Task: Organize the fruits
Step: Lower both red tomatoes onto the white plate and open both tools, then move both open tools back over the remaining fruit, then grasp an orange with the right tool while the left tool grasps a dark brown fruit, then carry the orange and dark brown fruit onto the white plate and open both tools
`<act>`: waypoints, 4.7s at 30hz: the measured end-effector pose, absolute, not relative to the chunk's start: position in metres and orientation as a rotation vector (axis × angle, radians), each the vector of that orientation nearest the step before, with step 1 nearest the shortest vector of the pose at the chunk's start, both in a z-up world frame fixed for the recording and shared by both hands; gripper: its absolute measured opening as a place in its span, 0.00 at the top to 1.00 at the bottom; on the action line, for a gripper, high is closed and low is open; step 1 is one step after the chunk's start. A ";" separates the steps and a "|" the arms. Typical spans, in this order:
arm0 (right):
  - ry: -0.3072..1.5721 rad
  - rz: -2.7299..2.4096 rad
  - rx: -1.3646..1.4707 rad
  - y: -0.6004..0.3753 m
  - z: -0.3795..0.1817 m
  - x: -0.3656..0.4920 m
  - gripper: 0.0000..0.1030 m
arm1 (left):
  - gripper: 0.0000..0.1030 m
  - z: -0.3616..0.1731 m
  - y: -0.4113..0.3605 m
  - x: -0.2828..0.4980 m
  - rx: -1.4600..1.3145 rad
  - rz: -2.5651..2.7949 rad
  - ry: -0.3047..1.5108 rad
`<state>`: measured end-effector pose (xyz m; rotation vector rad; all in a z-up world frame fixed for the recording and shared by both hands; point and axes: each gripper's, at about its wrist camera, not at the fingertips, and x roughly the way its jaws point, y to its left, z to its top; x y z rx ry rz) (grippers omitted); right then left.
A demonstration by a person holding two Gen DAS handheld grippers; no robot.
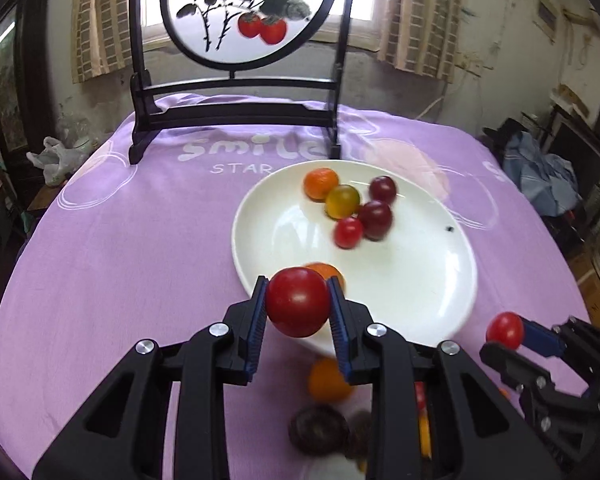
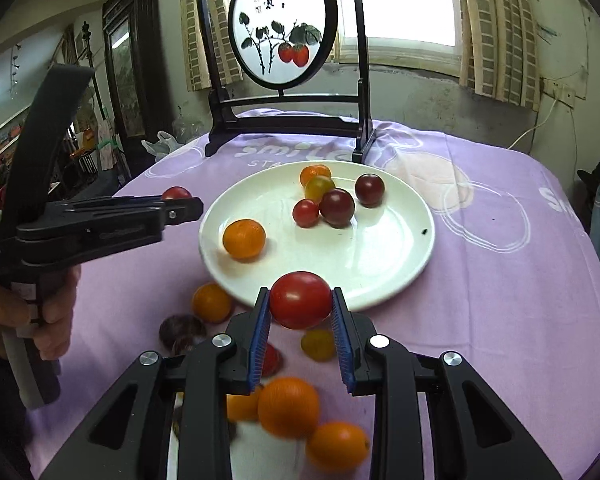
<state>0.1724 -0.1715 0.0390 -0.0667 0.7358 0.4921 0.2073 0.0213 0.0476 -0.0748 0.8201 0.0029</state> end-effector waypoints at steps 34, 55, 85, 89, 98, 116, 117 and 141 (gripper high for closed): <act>0.785 0.411 -0.060 -0.217 0.016 0.147 0.29 | 0.14 0.018 0.029 0.155 -0.039 0.069 0.840; 0.869 0.437 -0.195 -0.215 -0.011 0.120 0.29 | 0.13 -0.001 0.036 0.133 -0.061 0.046 0.885; 0.825 0.385 -0.138 -0.225 0.001 0.117 0.61 | 0.11 -0.019 -0.060 0.077 0.113 -0.183 0.955; 0.813 0.393 -0.131 -0.225 0.006 0.114 0.61 | 0.28 -0.029 -0.072 0.085 0.117 -0.175 1.004; 0.802 0.403 -0.127 -0.226 0.010 0.111 0.61 | 0.57 -0.025 -0.072 0.086 0.133 -0.168 0.990; 0.705 0.419 -0.053 -0.220 0.030 0.119 0.61 | 0.57 0.043 -0.008 0.126 0.059 -0.111 0.837; 0.702 0.418 -0.050 -0.218 0.032 0.122 0.61 | 0.57 0.045 -0.007 0.133 0.057 -0.101 0.836; 0.788 0.428 -0.076 -0.167 0.015 0.213 0.54 | 0.43 0.019 0.018 0.253 -0.092 0.059 0.864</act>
